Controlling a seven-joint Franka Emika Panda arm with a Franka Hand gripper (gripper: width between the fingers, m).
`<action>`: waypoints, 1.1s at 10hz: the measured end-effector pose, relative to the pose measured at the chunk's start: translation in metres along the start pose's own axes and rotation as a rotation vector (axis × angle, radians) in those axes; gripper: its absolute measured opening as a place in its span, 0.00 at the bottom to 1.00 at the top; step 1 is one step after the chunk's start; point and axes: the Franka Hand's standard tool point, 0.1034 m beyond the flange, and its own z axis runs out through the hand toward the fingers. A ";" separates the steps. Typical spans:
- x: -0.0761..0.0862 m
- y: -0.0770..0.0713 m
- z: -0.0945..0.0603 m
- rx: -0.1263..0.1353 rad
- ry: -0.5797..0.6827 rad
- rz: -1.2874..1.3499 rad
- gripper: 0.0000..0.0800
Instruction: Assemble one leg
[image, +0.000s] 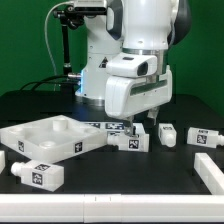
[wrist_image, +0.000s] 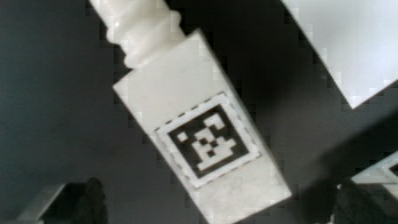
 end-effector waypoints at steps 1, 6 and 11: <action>-0.005 -0.003 0.014 -0.001 0.007 -0.021 0.81; -0.015 0.008 0.031 -0.002 0.013 -0.028 0.81; -0.017 0.000 0.025 -0.001 0.012 -0.034 0.33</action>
Offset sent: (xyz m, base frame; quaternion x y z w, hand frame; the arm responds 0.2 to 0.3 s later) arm 0.0142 0.0041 -0.0308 -0.0069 0.0670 0.0353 0.9971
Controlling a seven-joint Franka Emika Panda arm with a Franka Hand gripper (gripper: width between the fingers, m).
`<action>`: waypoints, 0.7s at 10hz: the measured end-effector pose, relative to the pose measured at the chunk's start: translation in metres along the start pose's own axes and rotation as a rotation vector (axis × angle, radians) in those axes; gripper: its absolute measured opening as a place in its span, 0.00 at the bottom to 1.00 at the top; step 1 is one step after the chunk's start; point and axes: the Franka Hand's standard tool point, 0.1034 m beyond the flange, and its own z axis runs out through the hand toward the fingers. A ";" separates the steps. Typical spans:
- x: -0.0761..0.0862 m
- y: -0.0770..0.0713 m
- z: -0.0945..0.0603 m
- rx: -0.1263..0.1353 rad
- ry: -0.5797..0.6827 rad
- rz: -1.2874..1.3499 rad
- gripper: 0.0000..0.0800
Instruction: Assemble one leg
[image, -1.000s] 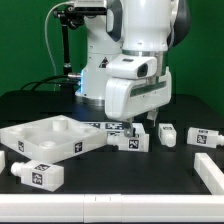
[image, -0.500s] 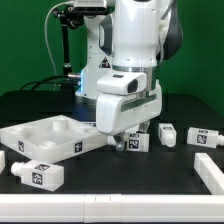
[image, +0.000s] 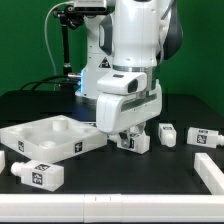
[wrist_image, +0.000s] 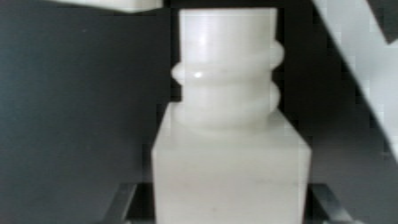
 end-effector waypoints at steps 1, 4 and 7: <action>-0.006 -0.009 -0.005 0.003 -0.002 -0.005 0.33; -0.030 -0.029 0.001 0.019 -0.013 0.004 0.33; -0.031 -0.030 0.005 0.025 -0.018 0.005 0.34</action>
Offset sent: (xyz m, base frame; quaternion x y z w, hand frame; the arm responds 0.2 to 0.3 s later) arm -0.0320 -0.0081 -0.0147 0.0054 0.0218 0.0021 0.9997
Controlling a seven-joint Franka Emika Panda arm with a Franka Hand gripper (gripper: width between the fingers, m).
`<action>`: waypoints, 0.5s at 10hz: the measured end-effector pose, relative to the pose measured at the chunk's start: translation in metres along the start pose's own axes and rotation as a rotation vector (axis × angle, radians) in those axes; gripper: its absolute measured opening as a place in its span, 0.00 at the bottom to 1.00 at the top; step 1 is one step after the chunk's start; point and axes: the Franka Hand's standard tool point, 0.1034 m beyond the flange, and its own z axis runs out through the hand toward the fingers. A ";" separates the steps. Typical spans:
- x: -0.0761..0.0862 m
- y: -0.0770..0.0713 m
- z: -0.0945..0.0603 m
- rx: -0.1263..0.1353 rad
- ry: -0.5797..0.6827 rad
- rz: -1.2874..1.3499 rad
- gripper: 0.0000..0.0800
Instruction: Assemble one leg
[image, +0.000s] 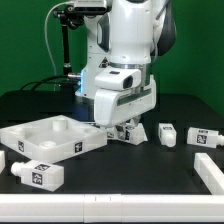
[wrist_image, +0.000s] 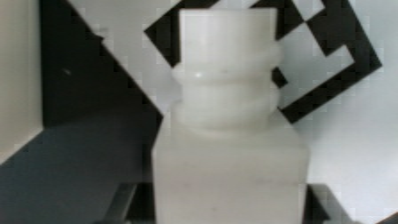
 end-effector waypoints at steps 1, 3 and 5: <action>0.000 0.000 0.000 0.000 0.000 0.000 0.39; -0.001 0.001 -0.001 0.005 -0.007 0.002 0.57; -0.003 0.011 -0.032 0.008 -0.030 0.015 0.80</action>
Offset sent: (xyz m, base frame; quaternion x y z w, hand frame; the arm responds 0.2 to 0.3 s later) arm 0.0080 -0.0234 0.0367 0.0041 -0.0594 0.0072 0.9982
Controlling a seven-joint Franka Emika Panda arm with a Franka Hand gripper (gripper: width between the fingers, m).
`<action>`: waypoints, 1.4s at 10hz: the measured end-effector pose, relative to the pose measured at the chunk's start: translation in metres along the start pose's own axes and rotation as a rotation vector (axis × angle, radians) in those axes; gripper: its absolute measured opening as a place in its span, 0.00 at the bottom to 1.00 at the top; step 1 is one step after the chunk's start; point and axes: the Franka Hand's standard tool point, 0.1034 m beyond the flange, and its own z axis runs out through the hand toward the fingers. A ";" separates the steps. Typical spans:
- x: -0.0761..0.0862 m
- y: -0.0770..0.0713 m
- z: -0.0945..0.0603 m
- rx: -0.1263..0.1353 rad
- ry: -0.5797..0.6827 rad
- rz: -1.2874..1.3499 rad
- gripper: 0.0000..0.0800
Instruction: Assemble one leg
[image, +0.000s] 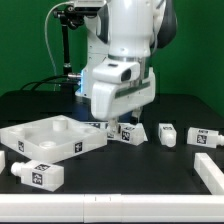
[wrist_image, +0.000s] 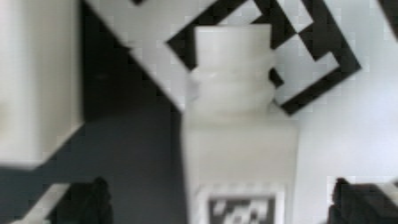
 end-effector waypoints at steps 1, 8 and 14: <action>-0.007 0.008 -0.012 0.004 -0.013 -0.001 0.80; -0.056 0.141 -0.062 -0.051 -0.011 -0.075 0.81; -0.119 0.160 -0.020 0.048 -0.020 0.139 0.81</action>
Offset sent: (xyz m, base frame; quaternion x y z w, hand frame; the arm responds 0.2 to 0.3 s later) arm 0.0650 -0.1000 0.0206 0.0329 0.0014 -0.0628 0.9975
